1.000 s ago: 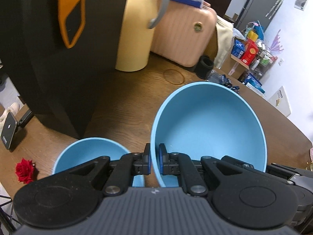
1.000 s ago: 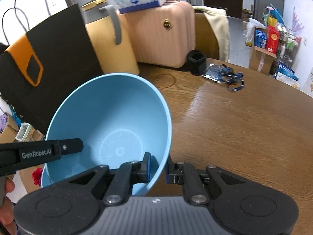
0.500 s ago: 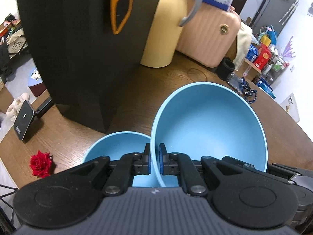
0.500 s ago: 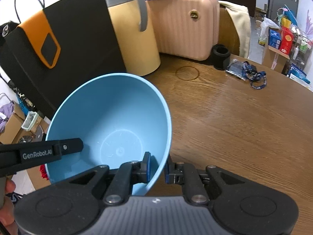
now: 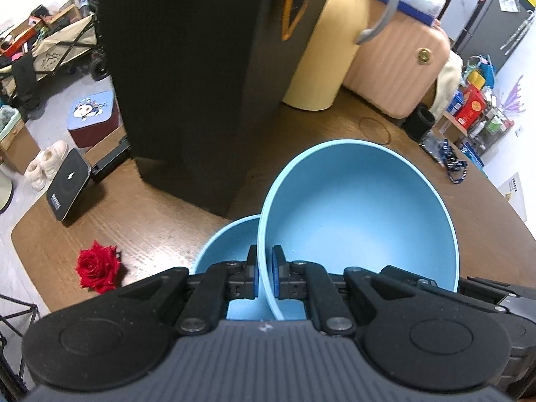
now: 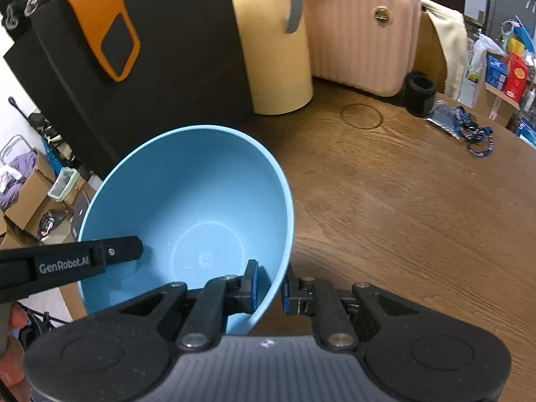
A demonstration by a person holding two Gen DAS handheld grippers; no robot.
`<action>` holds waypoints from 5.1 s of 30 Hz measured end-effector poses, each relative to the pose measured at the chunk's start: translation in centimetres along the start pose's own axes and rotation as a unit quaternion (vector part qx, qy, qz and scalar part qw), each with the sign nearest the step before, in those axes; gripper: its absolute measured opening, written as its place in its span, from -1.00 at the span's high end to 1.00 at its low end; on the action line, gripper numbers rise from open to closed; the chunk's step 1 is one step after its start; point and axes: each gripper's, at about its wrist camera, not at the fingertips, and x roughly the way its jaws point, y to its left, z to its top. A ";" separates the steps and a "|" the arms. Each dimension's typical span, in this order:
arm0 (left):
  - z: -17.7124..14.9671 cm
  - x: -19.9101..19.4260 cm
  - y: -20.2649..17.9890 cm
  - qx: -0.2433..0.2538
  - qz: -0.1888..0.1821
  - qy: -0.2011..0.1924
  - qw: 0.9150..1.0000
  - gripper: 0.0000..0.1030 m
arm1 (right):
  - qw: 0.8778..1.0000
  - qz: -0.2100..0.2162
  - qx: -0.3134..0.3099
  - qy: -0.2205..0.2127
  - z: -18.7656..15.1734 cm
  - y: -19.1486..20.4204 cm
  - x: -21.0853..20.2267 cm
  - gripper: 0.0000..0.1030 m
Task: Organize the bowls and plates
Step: 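Lower the held bowl into the two nested light-blue bowls, then open both grippers and withdraw them from the bowl stack, then move both grippers to the stack of three bowls and straddle its rim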
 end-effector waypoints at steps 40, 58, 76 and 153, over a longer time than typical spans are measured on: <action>-3.7 1.7 3.0 0.017 0.035 0.021 0.999 0.80 | 0.986 -0.059 -0.153 0.003 -3.0 5.8 2.9 0.63; -3.8 0.5 4.0 0.010 0.004 0.001 1.000 0.63 | 0.992 -0.028 -0.123 0.004 -2.8 4.6 2.8 0.16; -4.2 0.0 1.7 0.104 0.075 -0.045 0.991 0.57 | 0.994 -0.042 -0.104 -0.009 -3.4 4.1 1.7 0.12; -19.9 -15.7 11.4 -0.016 0.050 -0.161 0.986 -1.00 | 0.982 -0.099 0.062 -0.149 -23.0 -1.6 -16.1 -1.00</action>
